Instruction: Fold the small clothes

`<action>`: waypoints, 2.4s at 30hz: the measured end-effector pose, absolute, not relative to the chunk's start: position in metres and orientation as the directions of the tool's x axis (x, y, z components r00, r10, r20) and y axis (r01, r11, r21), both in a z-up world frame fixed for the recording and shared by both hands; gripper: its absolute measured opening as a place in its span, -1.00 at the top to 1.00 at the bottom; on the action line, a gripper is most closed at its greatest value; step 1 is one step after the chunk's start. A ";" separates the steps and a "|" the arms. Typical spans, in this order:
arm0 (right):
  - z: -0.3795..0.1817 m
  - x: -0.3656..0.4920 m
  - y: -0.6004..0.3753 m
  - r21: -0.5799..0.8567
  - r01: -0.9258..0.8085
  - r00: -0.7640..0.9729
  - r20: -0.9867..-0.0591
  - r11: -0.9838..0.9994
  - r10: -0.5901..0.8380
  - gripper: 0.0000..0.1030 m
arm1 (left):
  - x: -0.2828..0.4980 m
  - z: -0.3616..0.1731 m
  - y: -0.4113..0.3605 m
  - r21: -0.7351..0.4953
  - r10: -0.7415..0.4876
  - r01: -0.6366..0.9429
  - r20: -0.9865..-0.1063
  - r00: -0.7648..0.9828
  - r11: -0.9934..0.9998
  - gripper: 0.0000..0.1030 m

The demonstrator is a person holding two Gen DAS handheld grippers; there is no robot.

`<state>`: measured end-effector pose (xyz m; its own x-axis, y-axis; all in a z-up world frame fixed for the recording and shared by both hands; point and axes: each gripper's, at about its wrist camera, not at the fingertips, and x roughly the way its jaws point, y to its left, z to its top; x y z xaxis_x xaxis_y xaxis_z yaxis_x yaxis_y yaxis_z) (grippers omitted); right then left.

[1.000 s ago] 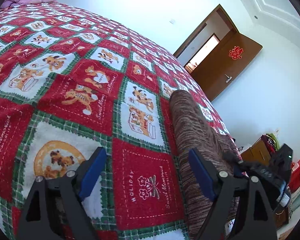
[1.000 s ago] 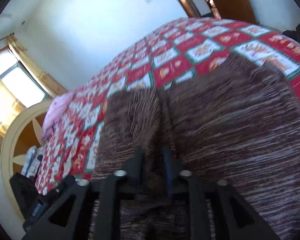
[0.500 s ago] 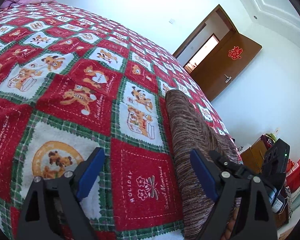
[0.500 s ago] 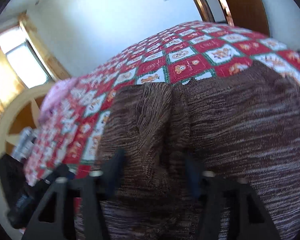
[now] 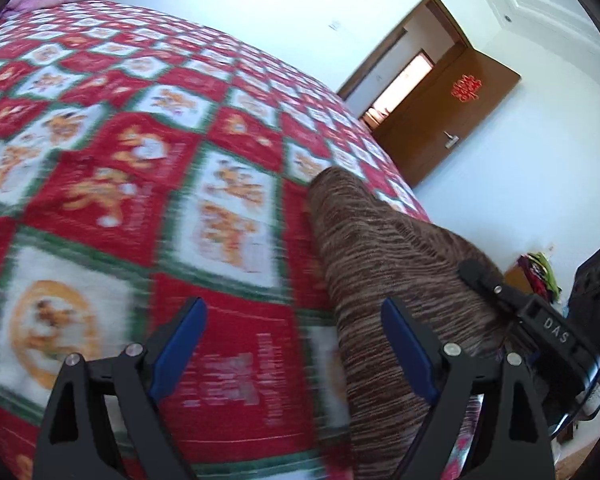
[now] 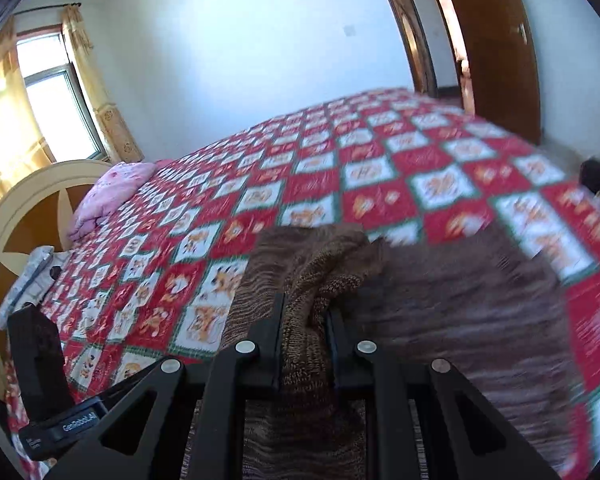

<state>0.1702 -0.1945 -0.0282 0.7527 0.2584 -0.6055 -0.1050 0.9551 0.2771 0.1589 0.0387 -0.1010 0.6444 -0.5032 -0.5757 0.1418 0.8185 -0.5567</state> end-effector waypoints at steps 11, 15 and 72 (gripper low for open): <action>-0.039 0.133 -0.284 0.070 -0.008 0.698 -0.714 0.998 0.056 0.66 | 0.148 -0.089 -0.047 -0.365 -0.491 0.328 -0.624 0.608 0.871 -0.76; -0.084 0.130 -0.307 0.159 0.055 0.636 -0.767 0.986 0.088 0.66 | 0.150 -0.108 -0.048 -0.396 -0.501 0.308 -0.655 0.565 0.865 -0.76; -0.052 0.066 -0.316 0.201 0.104 0.614 -0.784 0.974 0.096 -0.27 | 0.149 -0.116 -0.064 -0.351 -0.482 0.331 -0.677 0.556 0.876 -1.00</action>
